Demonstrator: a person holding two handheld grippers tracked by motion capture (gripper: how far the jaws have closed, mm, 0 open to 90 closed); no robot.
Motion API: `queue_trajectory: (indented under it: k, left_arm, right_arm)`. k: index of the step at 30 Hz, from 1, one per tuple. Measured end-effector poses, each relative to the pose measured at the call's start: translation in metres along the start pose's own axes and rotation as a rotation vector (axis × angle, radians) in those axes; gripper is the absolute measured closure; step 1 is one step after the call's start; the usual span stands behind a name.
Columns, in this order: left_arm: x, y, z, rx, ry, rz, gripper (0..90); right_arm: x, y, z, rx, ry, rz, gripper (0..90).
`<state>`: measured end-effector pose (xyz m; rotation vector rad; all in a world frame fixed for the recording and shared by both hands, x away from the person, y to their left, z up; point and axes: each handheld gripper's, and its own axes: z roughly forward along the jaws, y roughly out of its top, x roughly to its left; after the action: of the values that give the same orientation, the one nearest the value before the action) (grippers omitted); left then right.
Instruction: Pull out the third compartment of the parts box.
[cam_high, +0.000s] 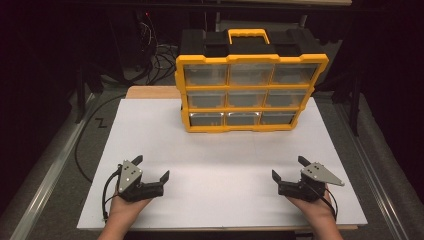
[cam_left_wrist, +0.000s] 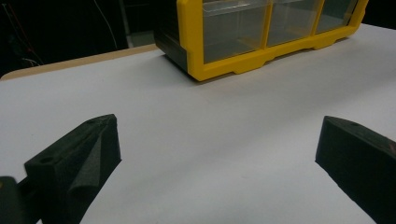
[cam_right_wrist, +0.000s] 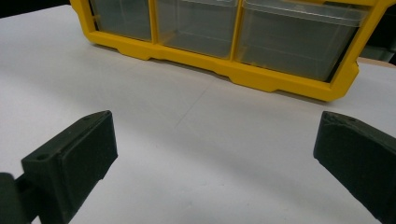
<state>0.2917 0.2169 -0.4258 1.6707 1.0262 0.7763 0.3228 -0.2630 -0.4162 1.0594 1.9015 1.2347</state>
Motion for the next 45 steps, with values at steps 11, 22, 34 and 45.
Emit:
queue_trajectory:
  k: [11, 22, 34, 45]
  left_arm:
    - [-0.002, 0.000, -0.001, -0.005, -0.006, 0.006, 0.8]
    - [-0.002, 0.000, 0.000, -0.005, -0.012, 0.002, 0.9]
    - [-0.007, -0.001, 0.002, -0.017, -0.026, 0.005, 0.4]
    - [-0.002, -0.003, -0.001, -0.031, -0.016, -0.032, 0.4]
  right_arm:
    - [-0.002, 0.000, -0.002, -0.011, -0.035, 0.010, 1.0]
    - [-0.008, 0.004, 0.019, -0.001, -0.065, 0.009, 1.1]
    - [-0.018, 0.016, 0.054, 0.028, -0.114, 0.029, 1.1]
    - [-0.031, 0.029, 0.082, 0.031, -0.168, 0.012, 1.1]
